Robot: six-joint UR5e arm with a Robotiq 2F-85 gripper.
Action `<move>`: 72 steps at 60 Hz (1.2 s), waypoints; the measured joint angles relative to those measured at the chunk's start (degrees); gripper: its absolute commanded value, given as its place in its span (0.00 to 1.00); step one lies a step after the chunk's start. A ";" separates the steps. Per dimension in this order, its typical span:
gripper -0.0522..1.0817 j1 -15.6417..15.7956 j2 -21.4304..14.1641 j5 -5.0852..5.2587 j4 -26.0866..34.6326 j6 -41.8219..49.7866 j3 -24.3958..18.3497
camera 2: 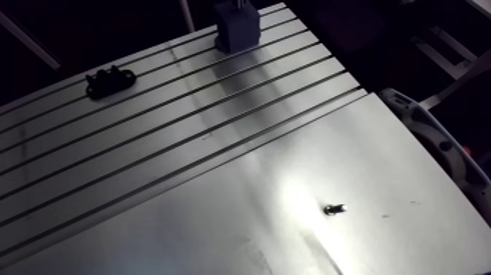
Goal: Pick up the M10 bolt and insert it into the hex recess until seated.
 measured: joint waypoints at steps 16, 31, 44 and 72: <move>1.00 0.02 0.00 0.00 -0.22 0.03 0.34; 1.00 -0.01 0.00 0.00 -0.36 0.00 0.44; 1.00 -0.02 0.00 0.00 -0.48 -0.02 0.54; 1.00 0.02 0.00 0.00 -0.69 -0.15 0.72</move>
